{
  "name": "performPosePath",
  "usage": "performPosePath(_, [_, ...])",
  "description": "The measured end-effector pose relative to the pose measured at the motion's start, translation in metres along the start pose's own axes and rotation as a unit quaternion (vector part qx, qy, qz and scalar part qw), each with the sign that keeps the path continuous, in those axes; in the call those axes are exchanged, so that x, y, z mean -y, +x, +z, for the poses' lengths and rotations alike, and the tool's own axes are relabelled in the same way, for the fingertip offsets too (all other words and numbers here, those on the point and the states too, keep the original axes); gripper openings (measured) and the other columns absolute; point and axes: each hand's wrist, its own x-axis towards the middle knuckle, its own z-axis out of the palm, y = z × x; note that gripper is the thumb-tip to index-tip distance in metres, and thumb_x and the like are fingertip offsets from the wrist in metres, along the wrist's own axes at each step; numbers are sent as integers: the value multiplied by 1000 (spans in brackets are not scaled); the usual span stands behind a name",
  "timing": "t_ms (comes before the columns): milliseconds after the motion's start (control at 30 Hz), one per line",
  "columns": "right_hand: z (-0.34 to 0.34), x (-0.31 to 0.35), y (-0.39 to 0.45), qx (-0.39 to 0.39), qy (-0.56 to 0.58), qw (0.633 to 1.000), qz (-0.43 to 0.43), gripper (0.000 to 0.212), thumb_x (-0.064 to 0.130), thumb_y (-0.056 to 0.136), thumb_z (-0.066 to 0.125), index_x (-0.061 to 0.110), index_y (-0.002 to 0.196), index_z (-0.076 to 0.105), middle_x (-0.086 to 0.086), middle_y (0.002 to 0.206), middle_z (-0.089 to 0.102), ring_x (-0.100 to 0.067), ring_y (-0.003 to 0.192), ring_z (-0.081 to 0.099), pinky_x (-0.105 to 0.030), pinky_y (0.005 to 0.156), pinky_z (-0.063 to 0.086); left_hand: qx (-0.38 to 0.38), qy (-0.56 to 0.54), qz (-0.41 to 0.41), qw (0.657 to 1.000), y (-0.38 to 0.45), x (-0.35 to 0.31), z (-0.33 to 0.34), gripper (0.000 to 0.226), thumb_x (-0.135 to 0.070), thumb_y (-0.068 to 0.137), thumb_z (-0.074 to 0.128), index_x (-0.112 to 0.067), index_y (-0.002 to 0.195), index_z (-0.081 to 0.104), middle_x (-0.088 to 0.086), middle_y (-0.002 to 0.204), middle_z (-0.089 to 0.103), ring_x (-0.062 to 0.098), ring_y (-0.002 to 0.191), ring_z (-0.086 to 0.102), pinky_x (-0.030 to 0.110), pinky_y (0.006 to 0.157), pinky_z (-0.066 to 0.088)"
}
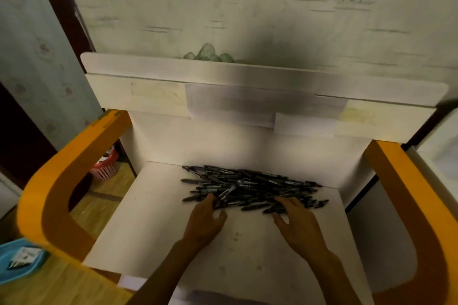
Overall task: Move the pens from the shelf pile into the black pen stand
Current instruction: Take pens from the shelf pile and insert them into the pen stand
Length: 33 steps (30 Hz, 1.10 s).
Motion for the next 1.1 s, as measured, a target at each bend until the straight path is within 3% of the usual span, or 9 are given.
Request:
performPosePath(100, [0,7,4,-2,2,1000,-11,44,32,95,61,23,137,52,2,130,55,-16,108,60,-25,90,47,-122,-159,-57,978,8,-11,-4,26,-32,89,73,-20,67,66,0,57,59,12,53,53,28,55,43])
performPosePath(200, [2,13,9,-4,-3,1000,-20,43,31,95,61,22,136,53,1,127,57,-15,101,62,-27,86,49,-131,-294,-124,939,14,-14,-3,30,-32,94,65,-6,83,75,14,72,70,28,67,66,40,66,56])
performPosePath(300, [5,17,13,-3,-17,1000,-22,44,33,95,59,22,137,53,1,128,56,-15,99,62,-28,85,47,-98,-307,-127,938,17,-11,2,37,-33,97,62,0,82,68,19,78,67,35,77,65,46,76,56])
performPosePath(467, [6,20,16,-3,-26,999,-21,44,34,95,59,23,137,52,2,129,55,-15,98,62,-28,86,47,-155,-331,-133,921,14,-26,-1,35,-32,99,54,-3,85,66,15,70,65,11,60,59,19,58,48])
performPosePath(567, [6,18,16,-9,-25,1000,-16,45,33,95,60,22,137,52,1,129,56,-16,99,62,-28,86,48,-187,-337,-88,918,14,-31,-6,19,-27,100,54,-13,95,65,7,68,62,2,59,58,17,55,48])
performPosePath(733, [9,17,16,-11,-33,999,-11,45,35,95,58,23,138,52,3,128,55,-14,100,62,-27,88,48,-155,-251,-56,954,3,-10,12,15,-27,98,58,-35,85,62,-6,64,62,11,57,57,33,57,50])
performPosePath(833, [12,18,16,-13,-25,999,-18,44,34,95,59,24,137,52,3,128,56,-13,97,63,-29,88,49,-154,-223,-70,960,2,-5,15,15,-25,100,58,-30,86,63,-12,56,56,6,50,50,23,51,38])
performPosePath(933, [11,21,19,-12,-17,1000,-15,43,34,95,59,24,136,52,4,128,56,-11,94,63,-33,91,49,-133,-113,-70,982,11,-3,5,5,-33,97,62,-30,93,59,-14,75,63,0,65,57,18,57,40])
performPosePath(1100, [13,19,20,-27,-15,999,-26,41,32,94,61,23,134,55,3,125,58,-13,92,64,-33,86,52,-109,17,-34,993,33,1,-16,15,-33,90,67,-28,102,60,-15,83,65,0,68,56,17,55,38])
